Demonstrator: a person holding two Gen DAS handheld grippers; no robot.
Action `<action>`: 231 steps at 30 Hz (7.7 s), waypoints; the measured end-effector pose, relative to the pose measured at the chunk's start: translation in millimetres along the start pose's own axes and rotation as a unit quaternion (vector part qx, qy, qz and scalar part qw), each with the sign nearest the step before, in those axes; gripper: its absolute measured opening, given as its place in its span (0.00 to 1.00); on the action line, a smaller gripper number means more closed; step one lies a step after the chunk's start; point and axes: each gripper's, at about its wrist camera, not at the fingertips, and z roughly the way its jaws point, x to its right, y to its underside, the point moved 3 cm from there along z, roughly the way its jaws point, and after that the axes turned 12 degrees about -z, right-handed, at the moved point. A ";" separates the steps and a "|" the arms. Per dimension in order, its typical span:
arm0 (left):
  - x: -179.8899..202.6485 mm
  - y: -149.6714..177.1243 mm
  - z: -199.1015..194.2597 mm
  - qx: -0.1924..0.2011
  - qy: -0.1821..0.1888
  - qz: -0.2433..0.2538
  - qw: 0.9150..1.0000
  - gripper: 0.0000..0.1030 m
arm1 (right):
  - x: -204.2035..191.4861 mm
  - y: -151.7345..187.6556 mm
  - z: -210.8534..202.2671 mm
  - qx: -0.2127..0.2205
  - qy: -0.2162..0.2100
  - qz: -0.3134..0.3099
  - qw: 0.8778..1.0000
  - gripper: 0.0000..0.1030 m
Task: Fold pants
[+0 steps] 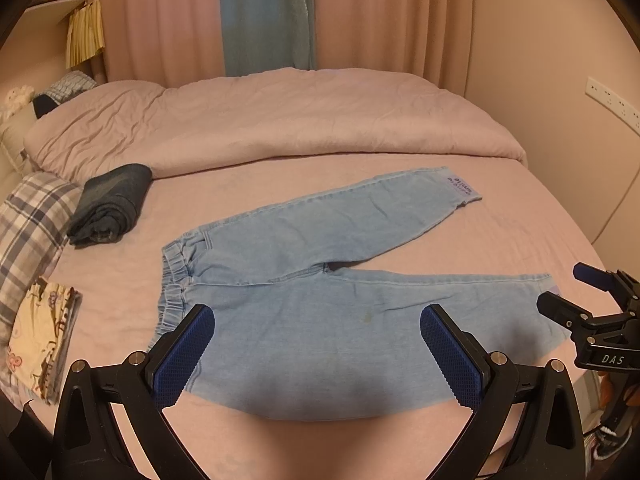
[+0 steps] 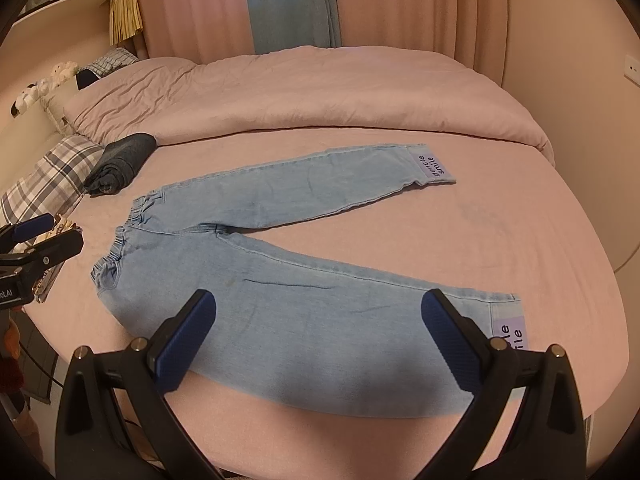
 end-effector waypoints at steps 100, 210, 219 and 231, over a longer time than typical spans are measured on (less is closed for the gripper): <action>-189.5 -65.5 148.7 -0.032 -0.056 -0.172 0.983 0.99 | -7.4 -105.9 145.7 -0.006 -0.117 -0.054 0.992 1.00; -246.4 -125.7 294.4 -0.182 0.010 -0.028 0.983 0.65 | -106.6 -224.4 404.9 -0.168 -0.202 -0.333 0.905 0.62; -249.3 -126.0 289.5 -0.148 0.027 -0.053 0.987 0.27 | -144.4 -212.4 390.6 -0.173 -0.149 -0.426 0.875 0.06; -211.7 -123.3 161.2 0.046 -0.003 0.080 0.996 0.26 | -153.0 -228.5 224.1 0.026 -0.016 -0.441 0.897 0.05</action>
